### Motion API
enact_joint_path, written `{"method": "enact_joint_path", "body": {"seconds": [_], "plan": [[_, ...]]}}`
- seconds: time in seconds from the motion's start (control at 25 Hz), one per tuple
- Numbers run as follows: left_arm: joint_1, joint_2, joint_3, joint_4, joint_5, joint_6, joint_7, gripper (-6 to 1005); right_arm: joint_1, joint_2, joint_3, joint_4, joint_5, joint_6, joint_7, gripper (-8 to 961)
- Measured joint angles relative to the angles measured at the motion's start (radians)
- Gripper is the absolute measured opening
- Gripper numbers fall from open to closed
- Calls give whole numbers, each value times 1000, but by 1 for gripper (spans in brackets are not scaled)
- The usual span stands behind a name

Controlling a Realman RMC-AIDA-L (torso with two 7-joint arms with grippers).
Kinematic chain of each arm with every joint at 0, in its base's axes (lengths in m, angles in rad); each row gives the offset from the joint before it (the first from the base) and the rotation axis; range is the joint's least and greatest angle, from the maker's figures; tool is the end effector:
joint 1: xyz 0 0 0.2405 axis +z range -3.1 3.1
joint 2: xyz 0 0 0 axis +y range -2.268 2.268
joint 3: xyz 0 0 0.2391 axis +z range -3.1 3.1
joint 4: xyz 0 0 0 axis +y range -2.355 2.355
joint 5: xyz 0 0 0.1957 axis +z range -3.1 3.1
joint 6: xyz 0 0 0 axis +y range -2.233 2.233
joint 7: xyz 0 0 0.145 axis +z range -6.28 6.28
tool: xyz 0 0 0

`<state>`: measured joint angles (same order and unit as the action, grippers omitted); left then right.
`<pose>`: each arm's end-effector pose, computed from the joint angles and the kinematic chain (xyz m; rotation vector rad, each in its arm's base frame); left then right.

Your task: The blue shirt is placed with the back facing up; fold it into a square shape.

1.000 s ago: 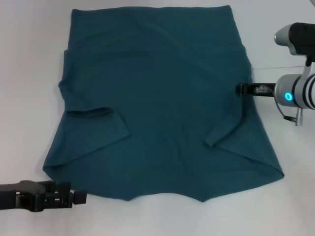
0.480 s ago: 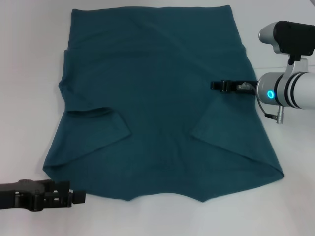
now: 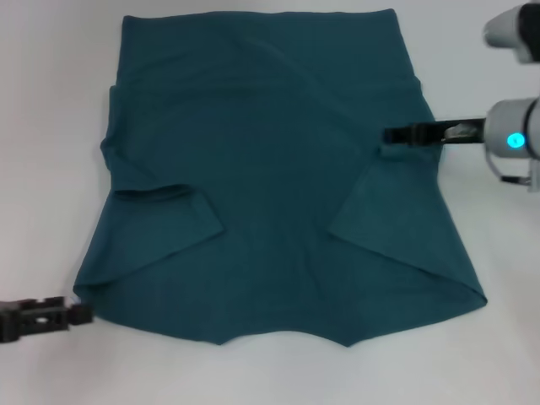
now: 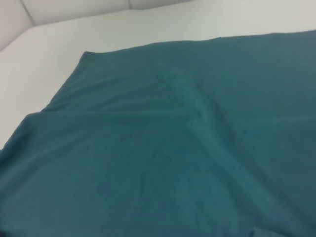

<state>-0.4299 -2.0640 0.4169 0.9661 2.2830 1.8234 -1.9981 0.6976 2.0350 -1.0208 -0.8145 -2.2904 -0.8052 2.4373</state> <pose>-0.2832 0.2719 0.0744 -2.4795 -1.4298 -0.5883 0.2262 0.4302 0.0387 -2.0372 1.1992 0.3059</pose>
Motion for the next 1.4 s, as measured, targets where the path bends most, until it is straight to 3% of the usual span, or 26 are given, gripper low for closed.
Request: {"method": "enact_joint_path", "body": {"seconds": [0.2,0.36,0.64,0.92,1.24,1.4], "plan": [[18,5,-13,70,32,-14,-174,903,-10,-26,32,-101,-68,-132,37,588],[2,8,-5,82,89,-32,-278,903,0,-27,41,-164,-151,-217,55,591],[-74,17,74,38,214,-200,-419,903,51,-26,58,-207,-325,-443,156,595],[-163,41,137,-61,317,-353,-483,903,11,1,65,-260,-374,-556,210,628],[-224,44,189,-129,360,-443,-527,904,-67,42,66,-333,-376,-592,232,708],[-242,43,236,-155,362,-464,-536,903,-89,47,80,-353,-378,-598,240,708]]}}
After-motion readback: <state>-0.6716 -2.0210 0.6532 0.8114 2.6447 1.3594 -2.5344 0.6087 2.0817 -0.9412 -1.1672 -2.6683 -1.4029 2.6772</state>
